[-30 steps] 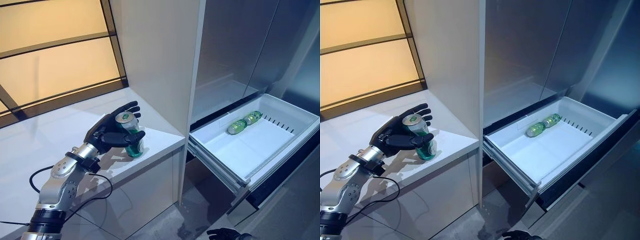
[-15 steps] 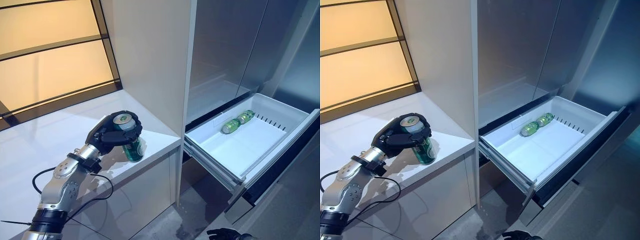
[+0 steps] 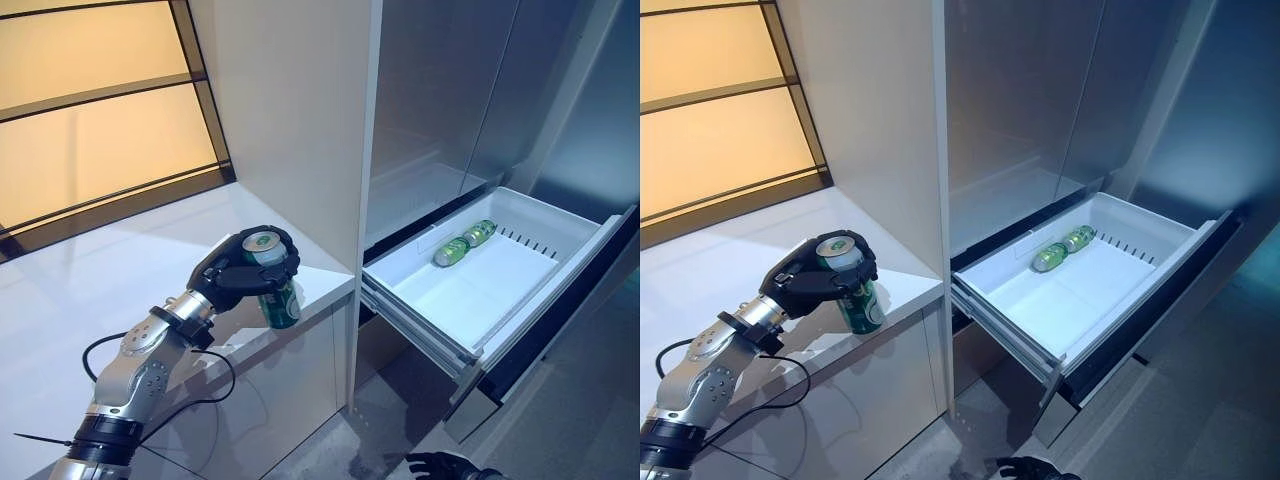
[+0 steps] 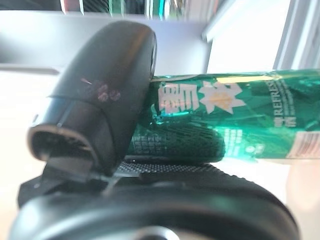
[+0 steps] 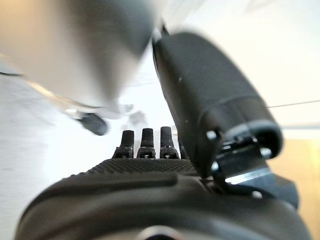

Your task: Put drinks into fridge and close the fridge

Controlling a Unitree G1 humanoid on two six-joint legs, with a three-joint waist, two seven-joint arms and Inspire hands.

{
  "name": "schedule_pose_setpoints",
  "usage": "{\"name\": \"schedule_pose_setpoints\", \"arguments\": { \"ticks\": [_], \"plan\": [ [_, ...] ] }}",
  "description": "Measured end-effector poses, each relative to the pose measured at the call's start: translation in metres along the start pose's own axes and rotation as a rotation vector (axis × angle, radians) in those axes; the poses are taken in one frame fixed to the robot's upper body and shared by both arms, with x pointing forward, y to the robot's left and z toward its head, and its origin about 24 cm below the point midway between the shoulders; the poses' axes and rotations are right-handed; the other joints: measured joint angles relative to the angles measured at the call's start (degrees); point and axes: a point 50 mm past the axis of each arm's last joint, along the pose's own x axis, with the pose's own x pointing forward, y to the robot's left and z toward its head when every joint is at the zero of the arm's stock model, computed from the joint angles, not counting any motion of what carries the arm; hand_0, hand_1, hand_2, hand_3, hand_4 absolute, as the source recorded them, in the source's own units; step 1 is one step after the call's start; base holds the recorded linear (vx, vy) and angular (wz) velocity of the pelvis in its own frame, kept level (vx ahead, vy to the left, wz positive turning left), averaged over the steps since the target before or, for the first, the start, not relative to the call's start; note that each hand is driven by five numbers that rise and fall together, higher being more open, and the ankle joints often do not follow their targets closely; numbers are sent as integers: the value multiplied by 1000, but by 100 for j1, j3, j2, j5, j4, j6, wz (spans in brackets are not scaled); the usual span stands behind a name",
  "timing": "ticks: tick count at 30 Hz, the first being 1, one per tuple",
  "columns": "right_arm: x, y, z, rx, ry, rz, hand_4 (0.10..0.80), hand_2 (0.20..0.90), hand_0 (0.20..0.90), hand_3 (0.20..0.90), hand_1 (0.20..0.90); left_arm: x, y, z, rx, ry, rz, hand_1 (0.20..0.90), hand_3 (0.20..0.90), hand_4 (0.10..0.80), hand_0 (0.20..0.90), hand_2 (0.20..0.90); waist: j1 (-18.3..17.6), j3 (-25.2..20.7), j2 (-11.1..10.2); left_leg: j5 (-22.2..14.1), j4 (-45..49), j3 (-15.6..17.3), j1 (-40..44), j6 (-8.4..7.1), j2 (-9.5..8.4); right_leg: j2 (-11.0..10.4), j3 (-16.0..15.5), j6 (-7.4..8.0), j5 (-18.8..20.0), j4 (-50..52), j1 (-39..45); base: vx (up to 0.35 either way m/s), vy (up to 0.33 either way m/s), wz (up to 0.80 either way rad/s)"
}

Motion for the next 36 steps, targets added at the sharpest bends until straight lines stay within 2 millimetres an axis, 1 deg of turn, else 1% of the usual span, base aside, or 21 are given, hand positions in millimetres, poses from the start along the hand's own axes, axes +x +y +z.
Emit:
{"name": "schedule_pose_setpoints", "arguments": {
  "ticks": [2, 3, 4, 6, 7, 9, 11, 12, 16, 17, 22, 26, 29, 32, 36],
  "plan": [
    [-4, 7, 36, -68, -181, 18, 800, 900, 900, 900, 900, 5, -14, 5, -2, -21, -79, 300, 200, 100, 300, 300, -101, 13, 8, -2, 1, 93, -47, 6, 1, 5, 92, -7, 35, 0, -88, -22, 5, -18],
    [-6, 10, 47, -72, -237, 25, 800, 900, 900, 900, 900, 6, -17, 7, -1, -32, -96, 300, 200, 100, 300, 300, -153, 36, 9, -1, 2, 99, -52, 6, 0, 5, 99, -10, 43, -1, -95, -26, 5, -12],
    [-9, 16, 66, -71, -329, 43, 800, 900, 900, 900, 900, 7, -21, 10, -13, -52, -124, 300, 200, 100, 300, 300, -262, 53, 12, 0, 8, 105, -42, 7, -4, 6, 106, -30, 59, 3, -90, -24, 9, -6],
    [-25, 27, 100, -77, -497, 90, 800, 900, 900, 900, 900, 9, -28, 18, -10, -91, -174, 300, 200, 100, 300, 300, -475, 68, 37, -11, 0, 134, -36, 20, -10, 4, 135, -19, 61, 3, -100, -14, 15, -8],
    [-28, 28, 108, -74, -533, 106, 800, 900, 900, 900, 900, 9, -29, 19, -14, -103, -181, 300, 200, 100, 300, 300, -531, 68, 37, -14, 0, 161, -31, 23, -10, 4, 151, -18, 61, 2, -101, -13, 25, -14],
    [-41, 26, 127, -73, -617, 137, 800, 900, 900, 900, 900, 9, -32, 23, -2, -139, -207, 300, 200, 100, 300, 300, -535, 79, 49, -56, -1, 289, 37, 29, -5, 19, 262, -4, 65, 4, -103, -14, 27, -28],
    [-54, 19, 138, -82, -656, 158, 800, 900, 900, 900, 900, 8, -34, 26, 17, -174, -235, 300, 200, 100, 300, 300, -545, 81, 47, -74, -1, 353, 47, 43, -14, 12, 307, 29, 53, 2, -118, -11, 29, -21],
    [-62, 15, 144, -100, -676, 163, 800, 900, 900, 900, 900, 8, -35, 28, 29, -194, -249, 300, 200, 100, 300, 300, -530, 89, 42, -78, -1, 401, 43, 46, -17, 13, 383, 36, 62, 3, -149, -9, 26, -18],
    [-84, 3, 166, -96, -777, 156, 800, 900, 900, 900, 900, 6, -39, 30, 48, -226, -300, 300, 200, 100, 300, 300, -534, 143, -9, -87, 1, 427, 41, 56, -24, 13, 414, 38, 76, 8, -180, -5, 20, -9],
    [-87, 2, 169, -90, -793, 160, 800, 900, 900, 900, 900, 6, -40, 30, 49, -229, -310, 300, 200, 100, 300, 300, -533, 152, -8, -89, 1, 432, 40, 58, -26, 12, 419, 38, 76, 9, -184, 0, 0, 0],
    [-106, 5, 197, -70, -932, 221, 800, 900, 900, 900, 900, 8, -47, 26, 42, -217, -366, 300, 200, 100, 300, 300, -533, 176, -18, -104, 7, 447, 42, 66, -35, 7, 433, 25, 86, 31, -189, 0, 0, 0],
    [-116, 8, 216, -72, -989, 278, 800, 900, 900, 900, 900, 8, -48, 26, 38, -224, -371, 300, 200, 100, 300, 300, -527, 181, -24, -110, 18, 482, 44, 71, -39, 5, 463, 27, 89, 31, -199, 1, 0, -2],
    [-117, 6, 217, -75, -979, 286, 800, 900, 900, 900, 900, 9, -50, 27, 41, -231, -380, 300, 200, 100, 300, 300, -508, 188, -30, -116, 22, 520, 45, 78, -45, 2, 522, 32, 92, 31, -209, -1, -1, -4],
    [-116, 9, 218, -82, -972, 304, 800, 900, 900, 900, 900, 9, -52, 28, 41, -232, -385, 300, 200, 100, 300, 300, -511, 193, -32, -123, 27, 547, 42, 87, -53, -1, 536, 40, 107, 32, -233, 1, -4, -8],
    [-113, 15, 218, -128, -930, 350, 800, 900, 900, 900, 900, 14, -60, 20, 22, -204, -406, 300, 200, 100, 300, 300, -521, 197, -32, -125, 29, 553, 43, 91, -61, -9, 540, 48, 126, 32, -237, 0, -1, -1]
  ]
}}
